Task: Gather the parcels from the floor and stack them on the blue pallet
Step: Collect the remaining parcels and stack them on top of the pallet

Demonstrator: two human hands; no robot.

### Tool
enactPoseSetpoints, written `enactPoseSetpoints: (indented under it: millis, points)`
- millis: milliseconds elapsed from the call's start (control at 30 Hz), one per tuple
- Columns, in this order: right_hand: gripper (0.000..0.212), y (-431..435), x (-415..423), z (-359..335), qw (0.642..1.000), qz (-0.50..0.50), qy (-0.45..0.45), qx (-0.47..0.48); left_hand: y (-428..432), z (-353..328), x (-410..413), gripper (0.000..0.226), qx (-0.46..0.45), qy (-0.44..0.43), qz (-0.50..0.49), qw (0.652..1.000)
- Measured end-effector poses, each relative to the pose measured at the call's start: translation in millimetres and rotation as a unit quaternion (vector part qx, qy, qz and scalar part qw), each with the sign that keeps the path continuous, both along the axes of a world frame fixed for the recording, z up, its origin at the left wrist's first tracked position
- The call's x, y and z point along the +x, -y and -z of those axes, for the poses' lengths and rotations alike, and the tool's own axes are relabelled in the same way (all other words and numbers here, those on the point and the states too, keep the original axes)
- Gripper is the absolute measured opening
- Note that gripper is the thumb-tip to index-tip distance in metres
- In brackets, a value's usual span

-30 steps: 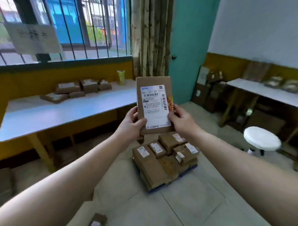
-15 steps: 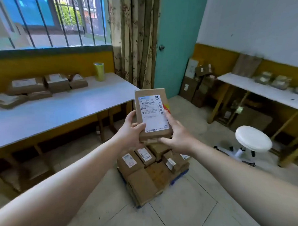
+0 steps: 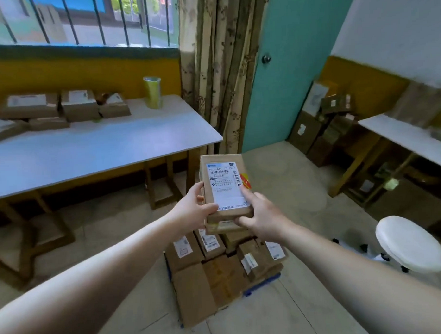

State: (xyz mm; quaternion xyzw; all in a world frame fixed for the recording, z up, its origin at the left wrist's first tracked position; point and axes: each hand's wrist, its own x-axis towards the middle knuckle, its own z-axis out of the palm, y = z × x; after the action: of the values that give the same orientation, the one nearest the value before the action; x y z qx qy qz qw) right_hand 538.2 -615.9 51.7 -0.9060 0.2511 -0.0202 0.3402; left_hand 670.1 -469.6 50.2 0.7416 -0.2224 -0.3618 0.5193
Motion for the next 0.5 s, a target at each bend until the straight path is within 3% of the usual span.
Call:
enactPoseSetpoints:
  millis: [200, 500]
  points:
    - [0.088, 98.7, 15.1, 62.3, 0.994, -0.096, -0.043, 0.03, 74.7, 72.7, -16.0, 0.075, -0.005, -0.025, -0.113, 0.993]
    - [0.082, 184.9, -15.6, 223.7, 0.975, -0.159, -0.137, 0.066, 161.1, 237.8, -72.9, 0.075, 0.101, -0.107, -0.201, 0.969]
